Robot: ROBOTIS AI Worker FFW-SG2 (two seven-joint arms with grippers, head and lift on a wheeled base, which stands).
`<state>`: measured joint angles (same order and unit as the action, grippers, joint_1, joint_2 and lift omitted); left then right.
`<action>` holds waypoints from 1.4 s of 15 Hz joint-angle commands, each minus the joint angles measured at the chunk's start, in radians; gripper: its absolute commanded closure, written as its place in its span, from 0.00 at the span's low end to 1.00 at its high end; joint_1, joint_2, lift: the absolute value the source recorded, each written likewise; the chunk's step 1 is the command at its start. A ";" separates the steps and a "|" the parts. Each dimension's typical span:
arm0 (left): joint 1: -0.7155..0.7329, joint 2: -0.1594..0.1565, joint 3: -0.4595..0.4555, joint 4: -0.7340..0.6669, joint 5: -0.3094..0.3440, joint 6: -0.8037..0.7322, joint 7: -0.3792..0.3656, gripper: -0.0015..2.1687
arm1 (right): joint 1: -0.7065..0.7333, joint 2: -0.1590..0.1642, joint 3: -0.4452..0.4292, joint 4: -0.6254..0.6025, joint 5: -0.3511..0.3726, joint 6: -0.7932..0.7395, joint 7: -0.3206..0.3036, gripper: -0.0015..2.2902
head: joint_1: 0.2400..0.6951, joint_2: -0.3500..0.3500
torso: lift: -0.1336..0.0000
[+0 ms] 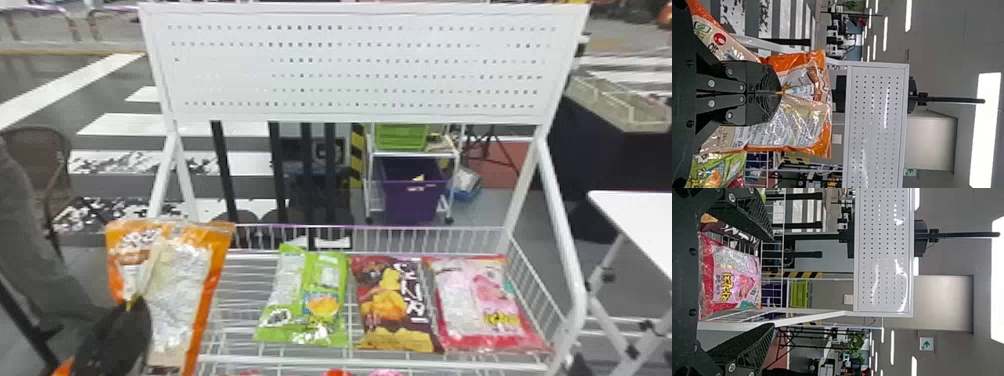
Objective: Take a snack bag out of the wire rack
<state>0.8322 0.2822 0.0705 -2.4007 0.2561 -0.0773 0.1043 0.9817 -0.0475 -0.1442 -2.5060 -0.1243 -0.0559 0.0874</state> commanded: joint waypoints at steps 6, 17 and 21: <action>-0.002 0.000 0.000 0.000 0.000 0.000 0.000 0.86 | 0.000 0.002 0.000 0.000 0.000 0.000 0.002 0.06 | 0.57 0.50 | 1.00; 0.002 0.003 -0.020 -0.003 -0.005 0.000 -0.005 0.86 | -0.406 -0.129 0.150 0.273 -0.069 0.288 -0.064 0.06 | 0.57 0.50 | 1.00; 0.002 0.002 -0.023 -0.003 -0.008 0.000 -0.005 0.86 | -0.729 -0.144 0.285 0.454 -0.115 0.552 -0.117 0.06 | 0.57 0.50 | 1.00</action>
<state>0.8344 0.2839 0.0478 -2.4038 0.2486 -0.0773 0.0996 0.3598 -0.1959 0.0967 -2.1217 -0.2159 0.4234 -0.0273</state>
